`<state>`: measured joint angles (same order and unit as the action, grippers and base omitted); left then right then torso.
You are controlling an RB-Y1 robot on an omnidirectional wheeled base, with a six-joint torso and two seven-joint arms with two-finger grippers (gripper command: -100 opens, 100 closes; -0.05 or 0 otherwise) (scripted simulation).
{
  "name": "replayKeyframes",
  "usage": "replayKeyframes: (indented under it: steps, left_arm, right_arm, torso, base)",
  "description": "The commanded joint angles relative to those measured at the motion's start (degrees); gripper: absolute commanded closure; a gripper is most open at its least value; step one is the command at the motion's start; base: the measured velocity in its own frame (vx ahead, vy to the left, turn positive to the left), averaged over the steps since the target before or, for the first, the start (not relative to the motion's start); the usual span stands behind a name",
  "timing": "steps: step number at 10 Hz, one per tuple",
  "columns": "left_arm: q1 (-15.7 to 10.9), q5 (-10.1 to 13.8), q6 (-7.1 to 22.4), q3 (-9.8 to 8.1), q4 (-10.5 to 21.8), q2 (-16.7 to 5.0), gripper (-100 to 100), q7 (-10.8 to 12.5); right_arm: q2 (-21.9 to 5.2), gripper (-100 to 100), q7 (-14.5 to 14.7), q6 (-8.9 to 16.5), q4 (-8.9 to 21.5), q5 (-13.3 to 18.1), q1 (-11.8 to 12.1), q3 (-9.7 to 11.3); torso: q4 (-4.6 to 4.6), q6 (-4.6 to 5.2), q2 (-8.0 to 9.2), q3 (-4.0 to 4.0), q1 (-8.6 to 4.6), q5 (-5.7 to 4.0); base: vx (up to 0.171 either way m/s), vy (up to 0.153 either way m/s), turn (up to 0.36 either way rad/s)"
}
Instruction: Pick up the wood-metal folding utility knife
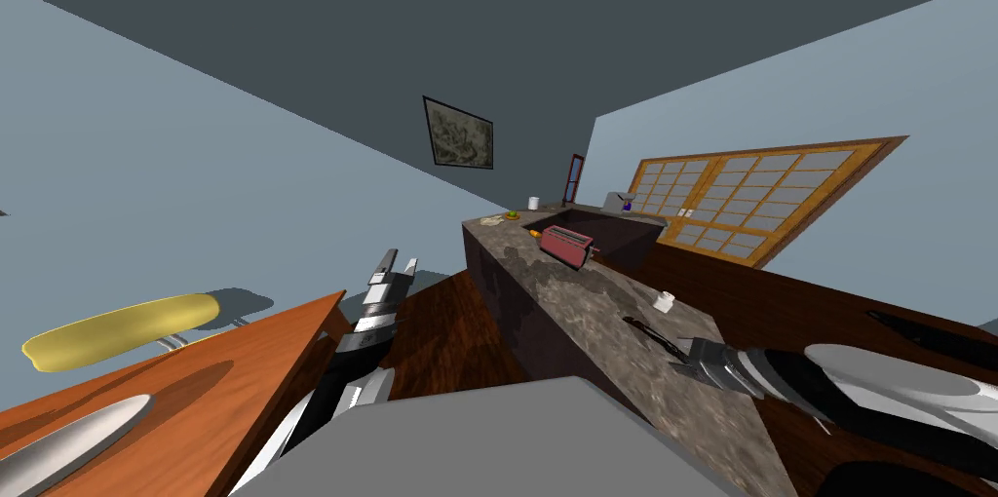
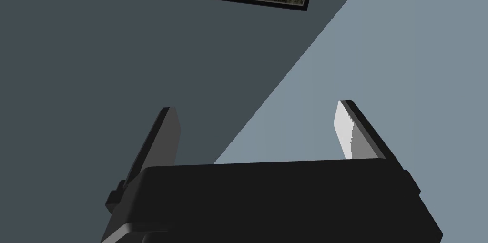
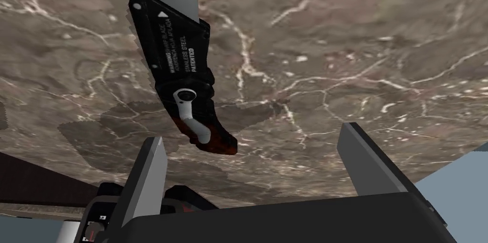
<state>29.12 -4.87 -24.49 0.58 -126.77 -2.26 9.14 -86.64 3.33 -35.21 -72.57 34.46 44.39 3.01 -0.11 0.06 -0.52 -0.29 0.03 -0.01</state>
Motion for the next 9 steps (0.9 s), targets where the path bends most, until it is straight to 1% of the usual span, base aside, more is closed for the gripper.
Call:
replayKeyframes:
  steps: [1, 2, 3, 4, 5, 6, 7, 9]
  left_arm:
    - [0.0, 0.0, 0.0, 0.00, 0.0, 0.0, 0, 0.0]
    - [0.0, 0.0, 0.0, 0.00, 0.0, 0.0, 0, 0.0]
    - [0.0, 0.0, 0.0, -0.01, 0.0, 0.0, 0, 0.0]
    - [0.0, 0.0, 0.0, 0.00, 0.0, 0.0, 0, 0.0]
    - [0.0, 0.0, 0.0, 0.00, 0.0, 0.0, 0, 0.0]
    - [0.0, 0.0, 0.0, 0.00, 0.0, 0.0, 0, 0.0]
    - [0.0, 0.0, 0.0, 0.00, 0.0, 0.0, 0, 0.0]
    - [0.0, 0.0, 0.0, 0.00, 0.0, 0.0, 0, 0.0]
  right_arm:
    - [-1.5, -100, -0.4, 0.5, 1.8, 0.5, 1.3, 1.8]
    - [-2.1, -100, -0.5, 0.7, 2.7, 0.6, 2.3, 2.7]
    - [-2.8, -100, -0.7, 1.1, 3.8, 0.9, 3.9, 4.3]
    - [-3.0, -100, -0.7, 1.2, 4.2, 0.9, 4.4, 4.8]
    - [-2.5, -100, -0.1, 0.4, 4.5, 0.8, 3.7, 4.2]
    - [-2.5, 0, -0.2, 0.5, 4.5, 0.8, 3.8, 4.3]
    - [-0.8, -100, 0.5, 1.3, 4.9, 1.2, 3.4, 5.0]
    - [1.3, -100, 1.3, 2.2, 5.4, 1.7, 2.8, 6.0]
  torso:
    - [0.00, 0.00, 0.00, 0.00, 0.00, 0.00]
    - [-0.02, 0.00, -0.07, -0.04, -0.05, -0.01]
    - [-0.02, 0.02, -0.08, -0.05, -0.08, -0.02]
    - [-0.02, 0.00, -0.07, -0.05, -0.02, -0.01]
    - [0.02, 0.05, 0.13, 0.06, 0.10, 0.01]
    - [0.07, 0.05, 0.32, 0.18, 0.10, 0.02]
    - [0.10, 0.06, 0.42, 0.24, 0.07, 0.01]
    - [0.12, 0.06, 0.50, 0.29, -0.01, -0.01]
  base:
    - [0.144, -0.014, 0.177]
    - [0.141, -0.027, 0.123]
    - [0.136, -0.002, 0.193]
    - [0.068, 0.023, 0.046]
    - [0.022, 0.013, -0.008]
    - [0.000, 0.000, 0.000]
    - [0.012, -0.007, 0.080]
    - [-0.006, -0.015, 0.071]
